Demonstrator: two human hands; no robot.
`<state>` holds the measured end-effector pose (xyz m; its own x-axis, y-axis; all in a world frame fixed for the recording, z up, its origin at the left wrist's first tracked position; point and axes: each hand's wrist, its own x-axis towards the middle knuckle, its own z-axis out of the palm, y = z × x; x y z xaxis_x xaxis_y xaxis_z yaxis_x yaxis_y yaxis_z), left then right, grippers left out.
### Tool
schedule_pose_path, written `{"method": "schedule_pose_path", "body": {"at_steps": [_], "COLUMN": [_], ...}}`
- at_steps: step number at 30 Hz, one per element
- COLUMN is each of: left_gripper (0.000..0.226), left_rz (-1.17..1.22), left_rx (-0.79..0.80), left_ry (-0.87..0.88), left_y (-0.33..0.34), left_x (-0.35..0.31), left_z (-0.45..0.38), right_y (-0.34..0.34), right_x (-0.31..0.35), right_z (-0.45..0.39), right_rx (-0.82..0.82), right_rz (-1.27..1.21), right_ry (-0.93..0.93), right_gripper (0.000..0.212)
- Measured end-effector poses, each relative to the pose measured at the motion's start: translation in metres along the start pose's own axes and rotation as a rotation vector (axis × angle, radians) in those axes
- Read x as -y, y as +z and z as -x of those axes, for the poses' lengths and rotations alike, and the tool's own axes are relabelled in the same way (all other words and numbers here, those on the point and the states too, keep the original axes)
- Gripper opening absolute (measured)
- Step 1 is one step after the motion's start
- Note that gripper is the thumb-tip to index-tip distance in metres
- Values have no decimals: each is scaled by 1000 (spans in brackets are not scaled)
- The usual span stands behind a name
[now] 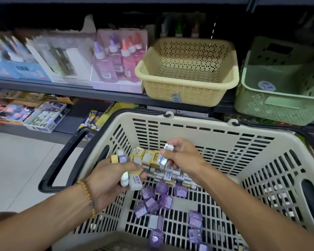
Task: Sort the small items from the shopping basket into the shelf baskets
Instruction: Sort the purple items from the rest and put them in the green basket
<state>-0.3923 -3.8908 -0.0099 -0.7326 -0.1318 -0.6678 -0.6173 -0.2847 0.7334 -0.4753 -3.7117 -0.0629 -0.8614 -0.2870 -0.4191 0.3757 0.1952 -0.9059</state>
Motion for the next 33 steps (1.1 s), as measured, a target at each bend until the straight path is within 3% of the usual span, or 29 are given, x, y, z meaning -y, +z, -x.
{"method": "schedule_pose_path", "body": {"at_steps": [7, 18, 23, 28, 33], "left_gripper": [30, 31, 34, 32, 32], "left_rz": [-14, 68, 72, 74, 76], "left_rx": [-74, -51, -38, -37, -38], "left_ry": [-43, -41, -26, -8, 6], "left_y": [-6, -8, -9, -8, -8], "left_x": [4, 3, 1, -1, -1], "left_z": [4, -2, -2, -1, -1], "right_y": [31, 20, 3, 17, 14], "right_x": [-20, -17, -11, -14, -30], "right_z": [-22, -16, -10, -18, -11], "right_rx": [-13, -211, -158, -175, -228], "right_rz": [38, -31, 177, 123, 548], "right_ry": [49, -37, 88, 66, -123], "right_gripper": [3, 11, 8, 28, 49]}}
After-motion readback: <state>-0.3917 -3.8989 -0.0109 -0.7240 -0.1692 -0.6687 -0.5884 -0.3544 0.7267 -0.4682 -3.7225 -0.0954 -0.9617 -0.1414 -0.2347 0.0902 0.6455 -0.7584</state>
